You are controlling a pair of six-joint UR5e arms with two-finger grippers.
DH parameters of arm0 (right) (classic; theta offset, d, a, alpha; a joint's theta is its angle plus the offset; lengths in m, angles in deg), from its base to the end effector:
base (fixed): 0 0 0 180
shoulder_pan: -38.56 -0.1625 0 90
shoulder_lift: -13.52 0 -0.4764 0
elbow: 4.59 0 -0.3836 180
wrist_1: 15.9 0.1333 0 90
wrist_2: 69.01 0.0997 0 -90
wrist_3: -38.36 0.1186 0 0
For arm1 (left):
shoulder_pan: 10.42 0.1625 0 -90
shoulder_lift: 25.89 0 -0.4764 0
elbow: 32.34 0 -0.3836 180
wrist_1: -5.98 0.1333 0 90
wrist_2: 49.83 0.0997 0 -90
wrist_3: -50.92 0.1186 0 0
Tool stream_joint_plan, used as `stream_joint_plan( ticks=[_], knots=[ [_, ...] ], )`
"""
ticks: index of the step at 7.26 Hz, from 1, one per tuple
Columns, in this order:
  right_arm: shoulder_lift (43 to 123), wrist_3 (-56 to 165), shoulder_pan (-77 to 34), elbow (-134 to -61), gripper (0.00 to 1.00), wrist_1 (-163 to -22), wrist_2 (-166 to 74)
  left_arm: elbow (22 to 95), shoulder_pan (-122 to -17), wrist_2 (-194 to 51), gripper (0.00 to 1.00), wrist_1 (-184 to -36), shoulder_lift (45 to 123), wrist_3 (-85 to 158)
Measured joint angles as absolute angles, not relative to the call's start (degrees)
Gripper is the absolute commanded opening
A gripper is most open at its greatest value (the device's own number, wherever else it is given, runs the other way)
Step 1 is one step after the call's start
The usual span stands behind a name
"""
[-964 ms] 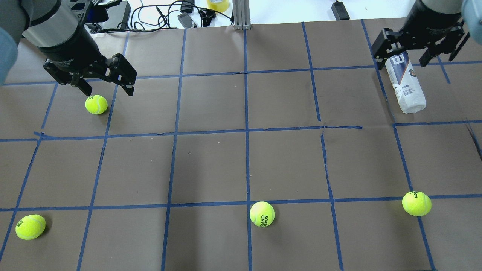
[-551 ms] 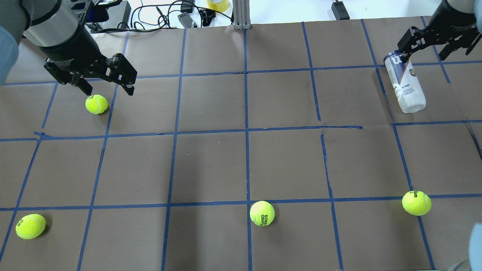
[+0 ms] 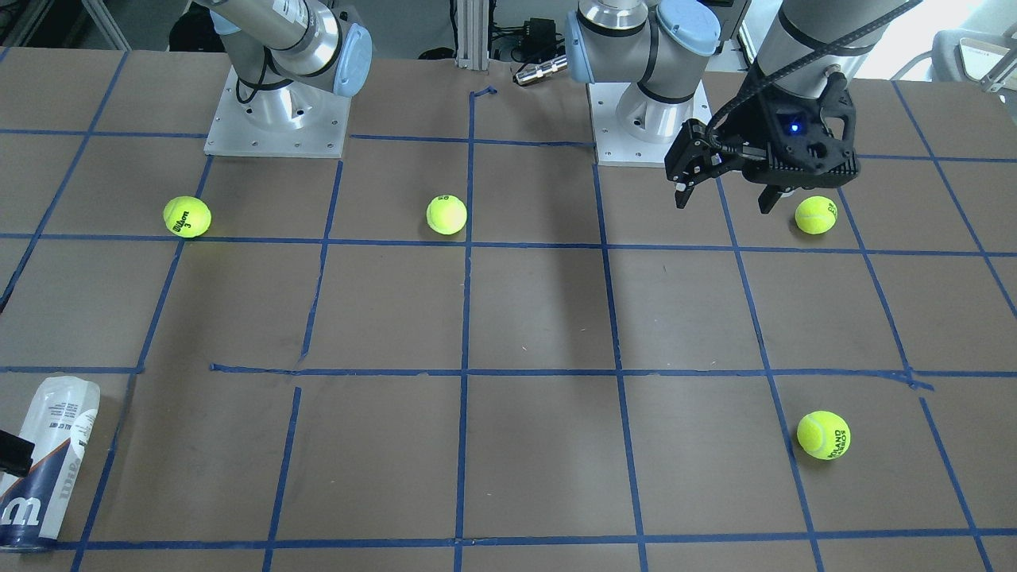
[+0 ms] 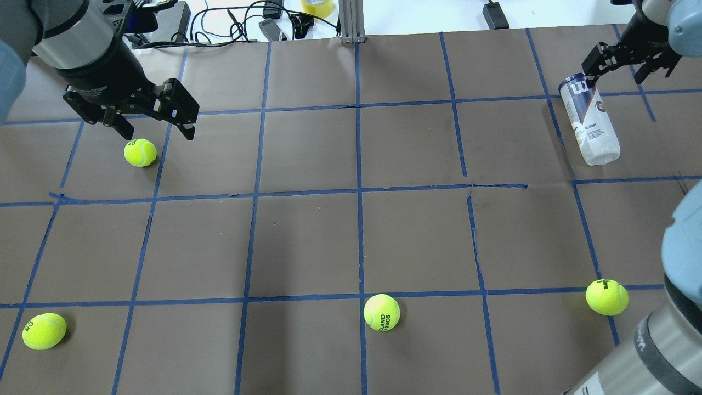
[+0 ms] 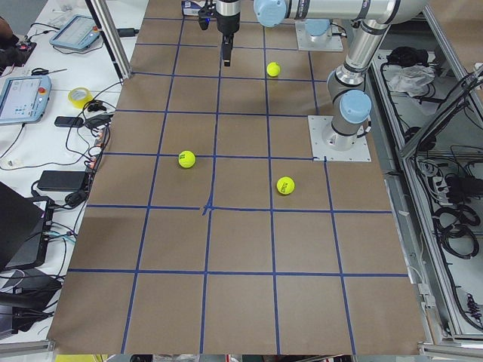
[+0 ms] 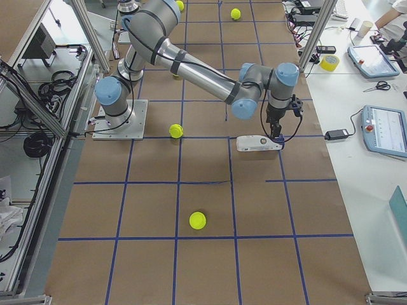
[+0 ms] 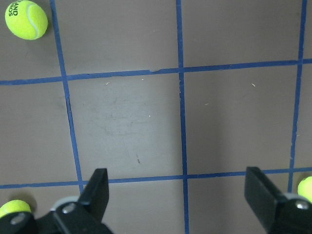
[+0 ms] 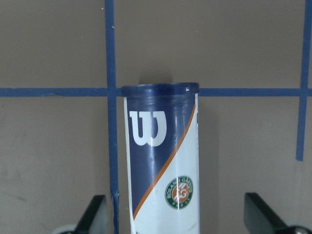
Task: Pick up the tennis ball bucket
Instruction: 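Close the right gripper on the can's upper body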
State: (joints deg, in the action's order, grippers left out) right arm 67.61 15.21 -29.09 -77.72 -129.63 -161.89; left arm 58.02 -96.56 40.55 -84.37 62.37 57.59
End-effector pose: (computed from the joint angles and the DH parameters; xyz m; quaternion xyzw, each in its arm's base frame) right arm -0.1678 -0.7431 0.3133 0.0059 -0.9988 0.0280 0.0390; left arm -0.1005 -0.4787 0.5311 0.0245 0.9997 -0.0086 0.0041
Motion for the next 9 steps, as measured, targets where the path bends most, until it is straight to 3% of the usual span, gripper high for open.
stream_joint_plan(
  ticks=[9],
  knots=[
    [61.78,13.53,-27.68,-80.4,1.0,-130.09,-159.62,58.1,-96.48,40.61,1.0,-84.38,62.39,57.96]
  ],
)
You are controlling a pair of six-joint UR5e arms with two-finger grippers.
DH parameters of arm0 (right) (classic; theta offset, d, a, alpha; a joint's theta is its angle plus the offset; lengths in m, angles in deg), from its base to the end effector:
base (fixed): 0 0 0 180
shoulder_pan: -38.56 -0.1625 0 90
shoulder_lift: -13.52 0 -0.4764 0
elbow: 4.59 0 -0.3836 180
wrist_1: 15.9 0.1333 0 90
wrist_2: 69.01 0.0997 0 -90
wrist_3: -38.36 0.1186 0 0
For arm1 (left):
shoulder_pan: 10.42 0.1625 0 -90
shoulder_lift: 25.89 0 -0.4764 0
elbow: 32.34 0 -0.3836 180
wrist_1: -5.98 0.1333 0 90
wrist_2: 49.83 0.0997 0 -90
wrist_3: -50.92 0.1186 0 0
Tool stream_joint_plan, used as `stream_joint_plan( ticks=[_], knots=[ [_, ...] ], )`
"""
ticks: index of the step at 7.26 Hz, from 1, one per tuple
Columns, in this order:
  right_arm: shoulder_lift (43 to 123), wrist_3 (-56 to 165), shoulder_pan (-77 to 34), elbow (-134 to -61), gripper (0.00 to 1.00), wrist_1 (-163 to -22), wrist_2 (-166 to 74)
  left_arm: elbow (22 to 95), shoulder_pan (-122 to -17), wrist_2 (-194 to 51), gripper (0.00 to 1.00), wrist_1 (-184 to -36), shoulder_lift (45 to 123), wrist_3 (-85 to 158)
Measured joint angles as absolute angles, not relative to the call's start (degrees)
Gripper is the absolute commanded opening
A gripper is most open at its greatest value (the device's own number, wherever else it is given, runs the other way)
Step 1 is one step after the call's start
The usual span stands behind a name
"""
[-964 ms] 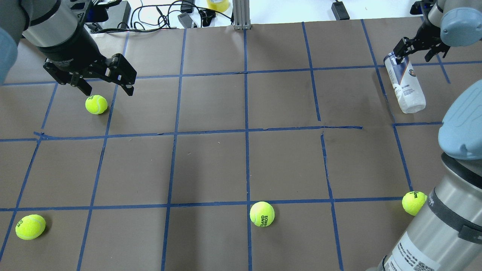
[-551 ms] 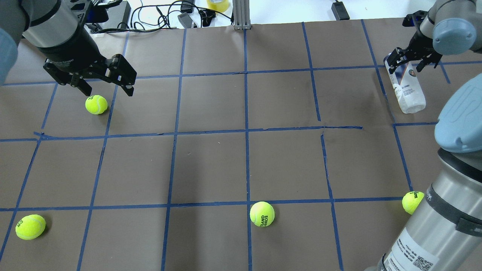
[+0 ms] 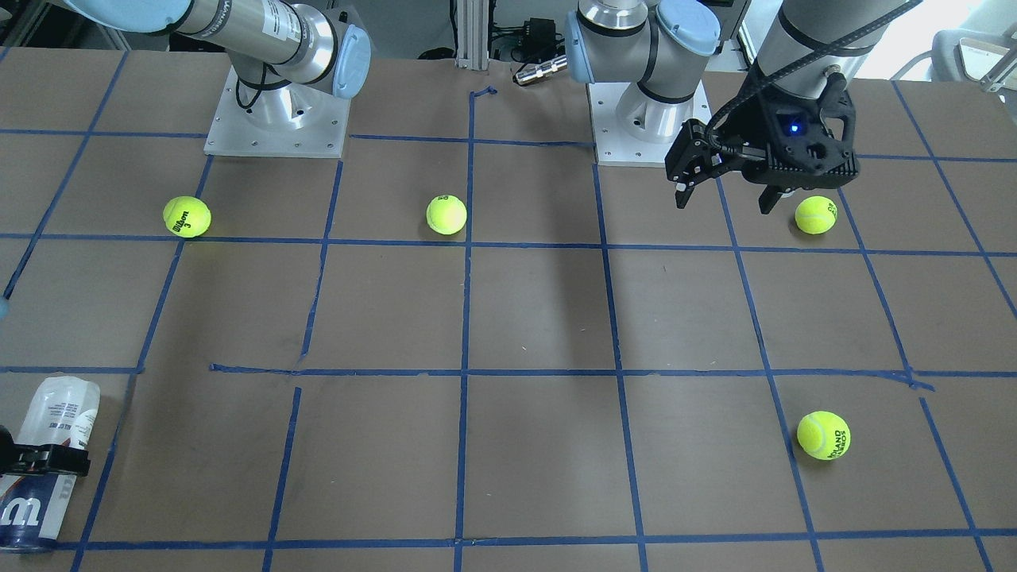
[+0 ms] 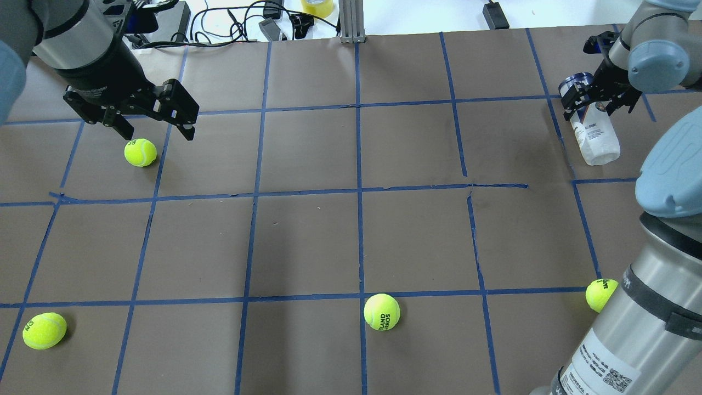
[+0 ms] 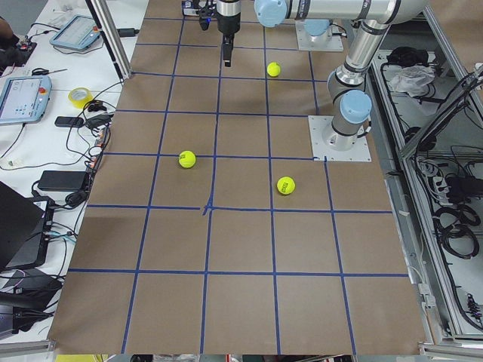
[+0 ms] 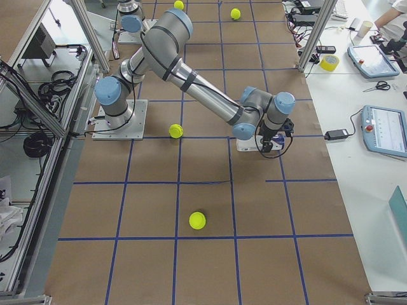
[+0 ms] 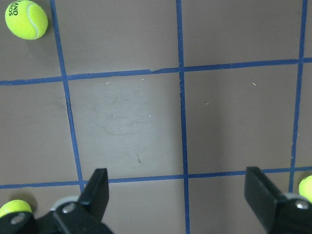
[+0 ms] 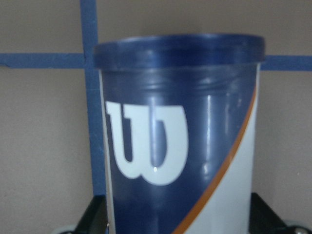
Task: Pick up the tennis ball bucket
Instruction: 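Close the right gripper on the can's upper body, then lift the can with the right gripper and carry it toward the table center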
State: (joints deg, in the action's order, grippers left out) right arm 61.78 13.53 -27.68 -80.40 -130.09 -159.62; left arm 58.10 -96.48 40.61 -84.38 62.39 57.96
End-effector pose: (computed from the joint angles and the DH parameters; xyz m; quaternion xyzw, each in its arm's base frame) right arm -0.1813 -0.7395 0.2163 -0.0095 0.9995 0.0289 0.0072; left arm -0.0997 -0.4788 0.5303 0.0270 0.9996 -0.0076 0.0046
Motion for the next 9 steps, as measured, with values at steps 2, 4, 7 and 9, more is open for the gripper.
stream_joint_plan(
  ticks=[2,4,7,9],
  knots=[
    [61.57,13.39,-27.63,-80.5,1.0,-129.96,-159.83,58.1,-96.47,40.61,1.0,-84.3,62.44,58.03],
    [61.49,13.27,-27.63,-80.52,1.0,-129.65,-160.15,58.15,-96.55,40.56,1.0,-82.99,62.85,57.45],
    [61.48,13.15,-27.63,-81.05,1.0,-129.52,-160.25,58.11,-96.54,40.49,1.0,-81.44,62.86,57.5],
    [61.56,13.03,-27.63,-81.91,0.89,-129.97,-160.3,58.13,-96.55,40.39,1.0,-81.32,62.91,57.33]
  ],
)
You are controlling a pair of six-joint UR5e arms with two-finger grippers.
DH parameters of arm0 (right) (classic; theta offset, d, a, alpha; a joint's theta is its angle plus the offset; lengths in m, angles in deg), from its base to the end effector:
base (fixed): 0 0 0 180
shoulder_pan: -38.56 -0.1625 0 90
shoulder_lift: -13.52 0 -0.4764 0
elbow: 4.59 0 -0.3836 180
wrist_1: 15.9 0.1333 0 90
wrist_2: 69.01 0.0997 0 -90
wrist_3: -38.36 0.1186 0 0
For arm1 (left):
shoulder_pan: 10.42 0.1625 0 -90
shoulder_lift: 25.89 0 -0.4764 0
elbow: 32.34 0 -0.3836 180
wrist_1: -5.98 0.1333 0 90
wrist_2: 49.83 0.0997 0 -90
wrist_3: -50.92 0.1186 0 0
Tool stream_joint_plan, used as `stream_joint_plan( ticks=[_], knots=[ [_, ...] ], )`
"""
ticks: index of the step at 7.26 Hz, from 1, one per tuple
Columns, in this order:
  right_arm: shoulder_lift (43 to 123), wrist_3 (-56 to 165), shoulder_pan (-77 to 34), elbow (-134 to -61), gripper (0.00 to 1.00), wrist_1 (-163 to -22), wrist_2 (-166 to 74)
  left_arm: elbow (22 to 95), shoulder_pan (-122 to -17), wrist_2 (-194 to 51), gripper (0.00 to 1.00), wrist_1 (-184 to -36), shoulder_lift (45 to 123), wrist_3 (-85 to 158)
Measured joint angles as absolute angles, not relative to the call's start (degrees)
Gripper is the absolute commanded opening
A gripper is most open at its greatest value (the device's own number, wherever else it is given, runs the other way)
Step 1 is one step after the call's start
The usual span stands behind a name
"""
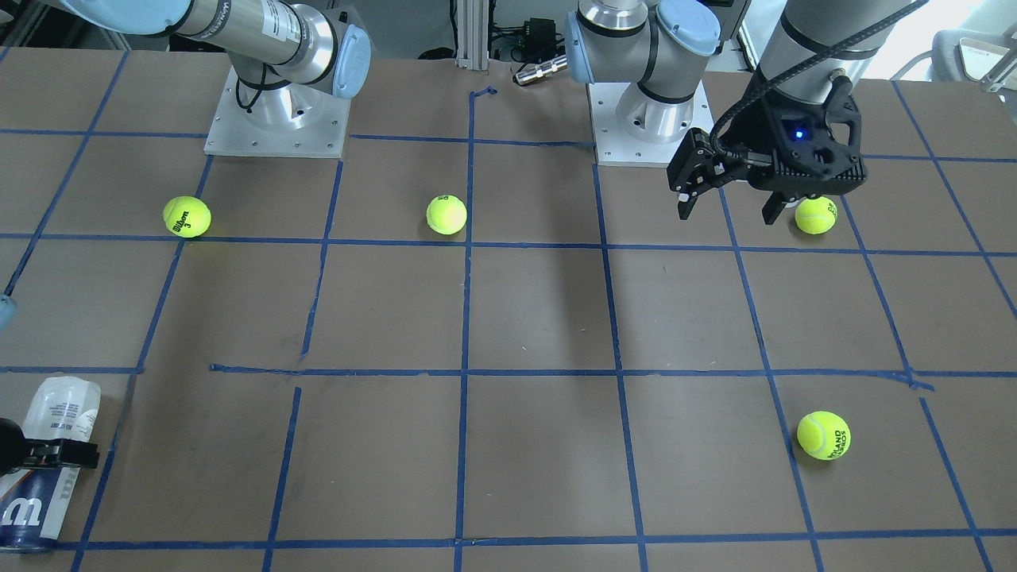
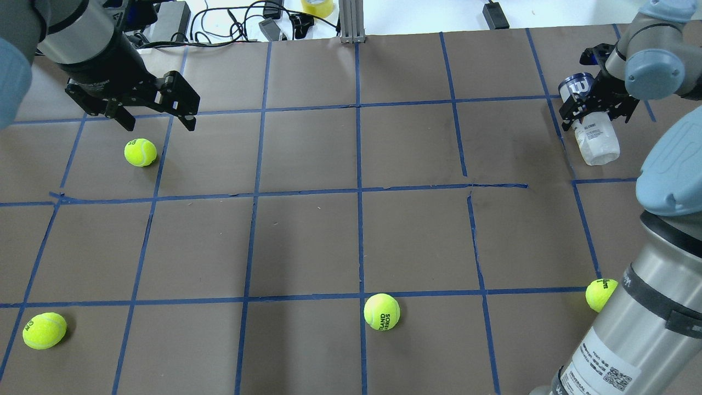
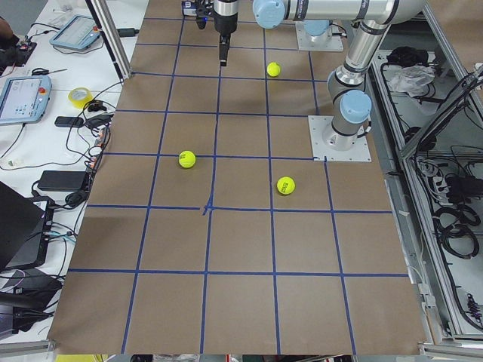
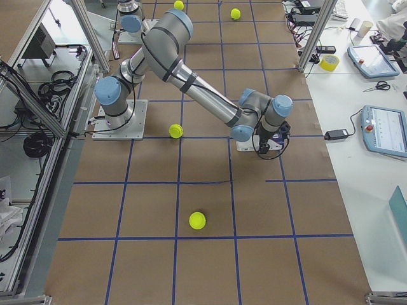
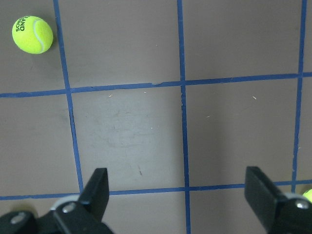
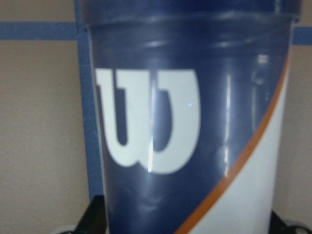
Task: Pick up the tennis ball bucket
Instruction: 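Lift the can with the right gripper and carry it toward the table center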
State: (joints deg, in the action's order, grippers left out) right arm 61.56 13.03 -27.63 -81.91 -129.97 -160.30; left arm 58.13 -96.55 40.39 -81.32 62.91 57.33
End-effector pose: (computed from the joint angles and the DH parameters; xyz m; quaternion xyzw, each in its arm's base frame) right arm -0.1799 -0.7313 0.2020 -0.0138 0.9988 0.0460 0.0087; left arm -0.1001 -0.4881 0.5313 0.0221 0.9993 -0.0296 0.0046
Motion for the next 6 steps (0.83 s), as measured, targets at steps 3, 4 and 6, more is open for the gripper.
stream_joint_plan(
  ticks=[3,4,6],
  knots=[
    [61.83,12.9,-27.62,-82.1,0.74,-130.07,-160.46,58.15,-96.63,40.24,1.0,-81.31,63.0,57.23],
    [62.06,12.79,-27.62,-82.14,0.74,-130.01,-160.47,58.16,-96.62,40.3,1.0,-81.33,62.95,57.34],
    [62.59,12.61,-27.59,-82.17,0.75,-129.72,-160.37,58.19,-96.57,40.26,1.0,-81.3,62.92,57.36]
  ],
)
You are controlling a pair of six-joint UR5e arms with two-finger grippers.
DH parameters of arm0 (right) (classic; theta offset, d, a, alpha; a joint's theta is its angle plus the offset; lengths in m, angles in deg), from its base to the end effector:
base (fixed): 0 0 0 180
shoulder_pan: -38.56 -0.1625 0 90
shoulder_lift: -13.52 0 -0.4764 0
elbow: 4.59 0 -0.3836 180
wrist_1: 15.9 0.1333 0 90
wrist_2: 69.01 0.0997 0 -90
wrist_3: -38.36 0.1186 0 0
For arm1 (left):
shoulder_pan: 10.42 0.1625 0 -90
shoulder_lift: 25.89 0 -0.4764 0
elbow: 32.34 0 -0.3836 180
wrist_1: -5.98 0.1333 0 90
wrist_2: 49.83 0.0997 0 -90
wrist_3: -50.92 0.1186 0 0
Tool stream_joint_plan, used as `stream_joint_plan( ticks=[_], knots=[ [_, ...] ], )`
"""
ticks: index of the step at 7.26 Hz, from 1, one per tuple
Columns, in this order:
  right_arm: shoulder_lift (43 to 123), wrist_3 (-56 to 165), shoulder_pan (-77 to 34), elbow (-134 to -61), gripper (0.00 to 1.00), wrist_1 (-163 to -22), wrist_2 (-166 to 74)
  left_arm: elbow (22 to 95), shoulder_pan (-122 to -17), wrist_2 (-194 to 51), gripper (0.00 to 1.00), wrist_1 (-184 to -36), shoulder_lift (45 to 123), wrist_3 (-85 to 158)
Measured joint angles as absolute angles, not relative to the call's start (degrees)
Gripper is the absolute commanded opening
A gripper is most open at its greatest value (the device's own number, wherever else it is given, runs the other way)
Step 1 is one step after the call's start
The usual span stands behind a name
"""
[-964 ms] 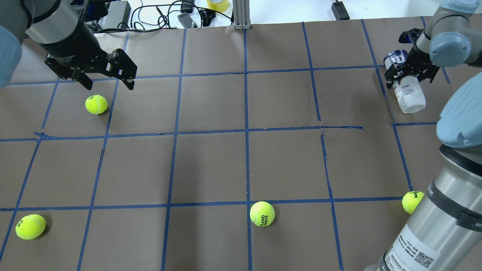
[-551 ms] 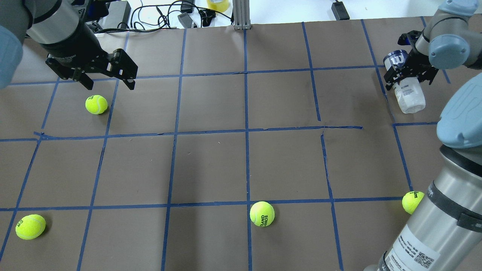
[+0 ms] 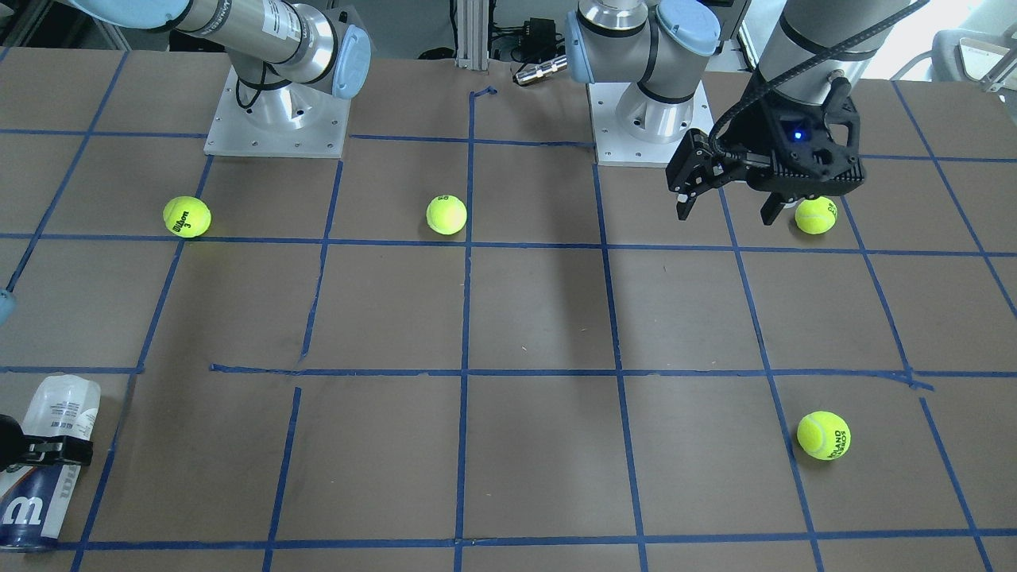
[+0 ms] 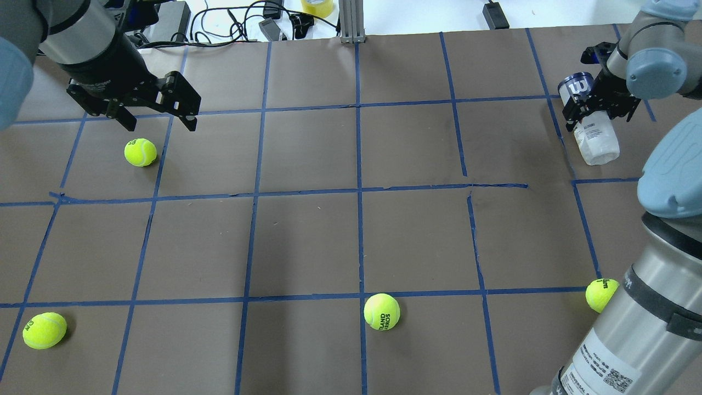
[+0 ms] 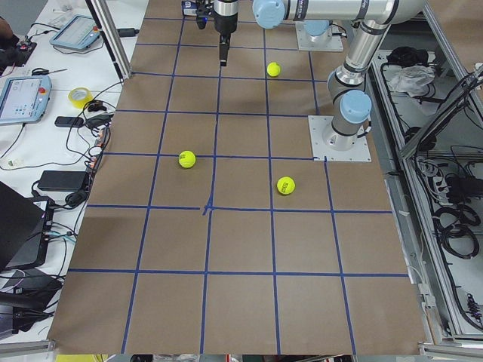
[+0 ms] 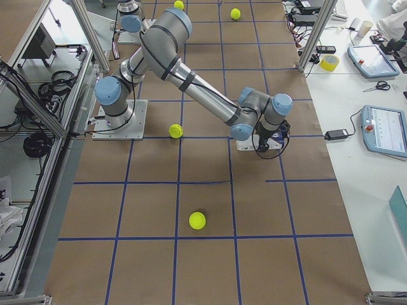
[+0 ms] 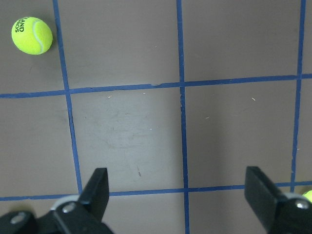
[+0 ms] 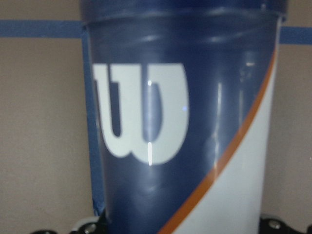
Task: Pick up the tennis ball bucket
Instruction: 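Lift the can with the right gripper and carry it toward the table center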
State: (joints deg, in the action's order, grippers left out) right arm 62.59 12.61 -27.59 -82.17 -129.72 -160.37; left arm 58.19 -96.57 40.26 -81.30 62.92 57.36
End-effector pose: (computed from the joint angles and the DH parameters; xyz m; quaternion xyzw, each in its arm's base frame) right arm -0.1794 -0.7285 0.2130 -0.0171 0.9989 0.0421 0.0064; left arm -0.1006 -0.4881 0.5307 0.0226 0.9993 -0.0293 0.0034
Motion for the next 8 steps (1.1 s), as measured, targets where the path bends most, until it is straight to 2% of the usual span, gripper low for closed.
stream_joint_plan(
  ticks=[4,8],
  knots=[
    [68.07,11.95,-29.68,-82.72,0.75,-125.76,-158.83,58.19,-96.56,40.43,1.0,-81.3,62.93,57.78],
    [74.0,20.2,-40.68,-87.12,0.76,-125.57,-158.2,58.42,-96.49,40.48,1.0,-80.11,63.46,58.01]
  ],
)
